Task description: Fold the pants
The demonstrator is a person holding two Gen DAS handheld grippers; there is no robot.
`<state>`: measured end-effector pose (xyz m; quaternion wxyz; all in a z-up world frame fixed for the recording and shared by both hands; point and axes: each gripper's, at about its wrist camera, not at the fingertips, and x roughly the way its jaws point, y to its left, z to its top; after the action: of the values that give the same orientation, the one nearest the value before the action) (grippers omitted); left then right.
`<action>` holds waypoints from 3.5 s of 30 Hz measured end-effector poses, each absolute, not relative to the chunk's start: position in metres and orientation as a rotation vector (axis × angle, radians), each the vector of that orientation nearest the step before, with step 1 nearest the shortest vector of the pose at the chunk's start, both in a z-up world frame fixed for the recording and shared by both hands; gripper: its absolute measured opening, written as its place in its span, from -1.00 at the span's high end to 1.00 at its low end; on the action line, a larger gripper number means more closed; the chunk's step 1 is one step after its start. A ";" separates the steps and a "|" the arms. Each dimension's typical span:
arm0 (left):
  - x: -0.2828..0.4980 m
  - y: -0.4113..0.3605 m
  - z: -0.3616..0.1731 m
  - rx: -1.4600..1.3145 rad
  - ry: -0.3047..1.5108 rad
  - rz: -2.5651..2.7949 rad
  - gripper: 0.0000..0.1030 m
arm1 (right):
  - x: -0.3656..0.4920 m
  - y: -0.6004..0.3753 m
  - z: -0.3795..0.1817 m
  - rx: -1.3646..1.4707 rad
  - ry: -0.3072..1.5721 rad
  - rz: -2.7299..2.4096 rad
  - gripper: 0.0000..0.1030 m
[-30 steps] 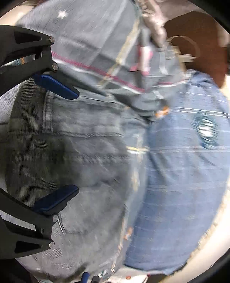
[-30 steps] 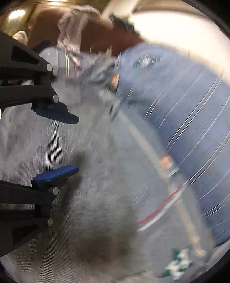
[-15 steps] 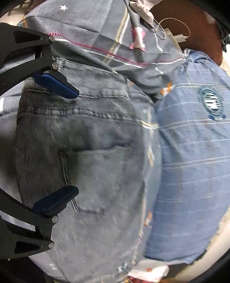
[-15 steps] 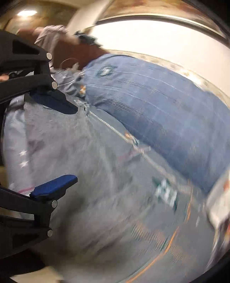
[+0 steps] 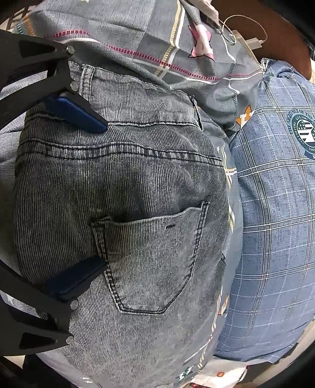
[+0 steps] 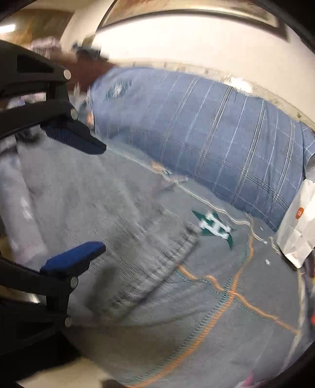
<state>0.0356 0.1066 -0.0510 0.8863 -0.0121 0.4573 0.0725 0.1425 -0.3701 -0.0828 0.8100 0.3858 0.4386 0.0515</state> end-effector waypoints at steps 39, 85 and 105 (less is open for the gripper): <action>0.033 0.105 -0.056 -0.012 0.879 0.145 -1.00 | 0.107 -0.380 -0.080 1.120 0.768 0.178 -0.50; 0.025 0.030 -0.007 0.014 0.847 0.088 -1.00 | 0.095 -0.399 -0.127 1.212 0.845 0.081 -0.53; 0.032 -0.023 -0.023 0.133 0.902 0.035 -1.00 | 0.108 -0.330 -0.093 0.555 0.949 -0.032 -0.77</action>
<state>0.0323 -0.0234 -0.0225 0.8976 0.0640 0.4357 0.0168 0.1076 -0.3303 -0.0929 0.8525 0.2639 0.4511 -0.0152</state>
